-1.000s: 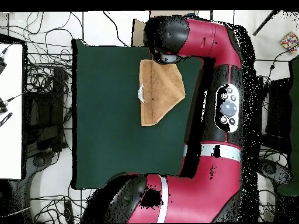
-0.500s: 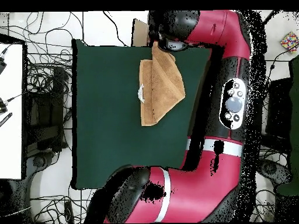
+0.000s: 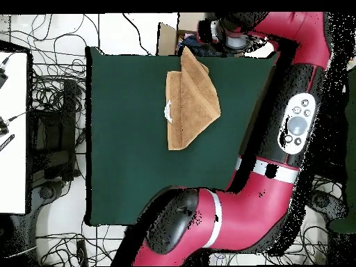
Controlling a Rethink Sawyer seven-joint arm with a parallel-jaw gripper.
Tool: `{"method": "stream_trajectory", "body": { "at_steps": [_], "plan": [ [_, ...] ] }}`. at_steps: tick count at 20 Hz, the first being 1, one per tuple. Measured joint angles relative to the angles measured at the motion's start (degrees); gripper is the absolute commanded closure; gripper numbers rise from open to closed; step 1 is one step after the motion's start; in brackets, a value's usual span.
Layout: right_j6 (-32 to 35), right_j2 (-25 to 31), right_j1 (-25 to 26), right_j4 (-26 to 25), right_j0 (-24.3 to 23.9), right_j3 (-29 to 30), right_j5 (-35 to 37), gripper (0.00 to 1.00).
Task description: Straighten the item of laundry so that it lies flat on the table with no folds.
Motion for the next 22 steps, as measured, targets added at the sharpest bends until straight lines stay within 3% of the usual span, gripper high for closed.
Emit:
{"method": "stream_trajectory", "body": {
  "at_steps": [10, 18, 22],
  "plan": [
    [-14.62, 13.23, 1.84, -13.01, -5.49, -4.97, 2.66, 0.0],
    [-15.83, 24.98, 4.05, -25.99, -6.57, -6.65, 3.89, 0.0],
    [-15.83, 27.98, 6.4, -25.85, -6.43, -6.14, 3.88, 0.0]
  ]
}}
